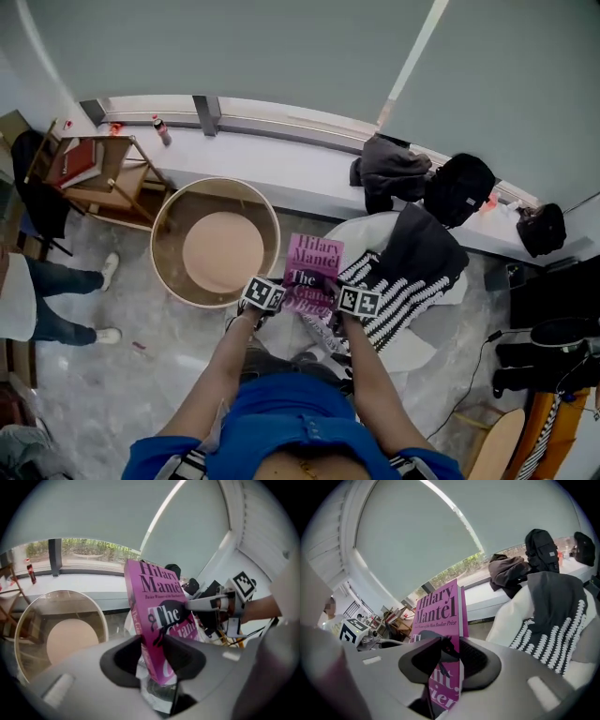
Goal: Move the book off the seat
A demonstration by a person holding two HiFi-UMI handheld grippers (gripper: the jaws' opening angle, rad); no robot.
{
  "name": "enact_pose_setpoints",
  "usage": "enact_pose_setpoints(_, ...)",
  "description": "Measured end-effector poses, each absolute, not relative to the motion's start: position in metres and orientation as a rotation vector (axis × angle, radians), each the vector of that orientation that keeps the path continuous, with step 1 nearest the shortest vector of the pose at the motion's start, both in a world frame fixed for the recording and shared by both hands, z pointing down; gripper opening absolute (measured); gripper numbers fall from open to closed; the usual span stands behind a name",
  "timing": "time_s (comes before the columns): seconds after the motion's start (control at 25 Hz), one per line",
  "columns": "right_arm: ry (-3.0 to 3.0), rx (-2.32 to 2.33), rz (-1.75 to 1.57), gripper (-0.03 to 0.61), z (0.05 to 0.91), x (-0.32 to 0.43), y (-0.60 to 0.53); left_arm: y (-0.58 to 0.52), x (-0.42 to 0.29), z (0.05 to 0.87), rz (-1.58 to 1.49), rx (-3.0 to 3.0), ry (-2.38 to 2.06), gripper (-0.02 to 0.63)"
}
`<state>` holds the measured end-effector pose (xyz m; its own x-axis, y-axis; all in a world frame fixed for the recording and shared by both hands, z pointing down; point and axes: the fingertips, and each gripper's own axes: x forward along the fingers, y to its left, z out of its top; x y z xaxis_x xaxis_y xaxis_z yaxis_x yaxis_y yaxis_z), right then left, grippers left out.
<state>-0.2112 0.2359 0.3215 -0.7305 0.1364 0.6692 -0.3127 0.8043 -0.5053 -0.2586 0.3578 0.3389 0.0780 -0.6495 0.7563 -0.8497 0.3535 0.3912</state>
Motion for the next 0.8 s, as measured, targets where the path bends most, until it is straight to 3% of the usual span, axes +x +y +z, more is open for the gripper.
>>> enact_pose_setpoints(0.4, -2.221, -0.026, 0.765, 0.117, 0.338, -0.370, 0.399, 0.524, -0.405, 0.351, 0.232, 1.234, -1.697, 0.130)
enact_pose_setpoints(0.8, -2.133, -0.126, 0.705, 0.118, 0.377, -0.443, 0.491, 0.620, -0.460, 0.389, 0.121, 1.090, -1.706, 0.130)
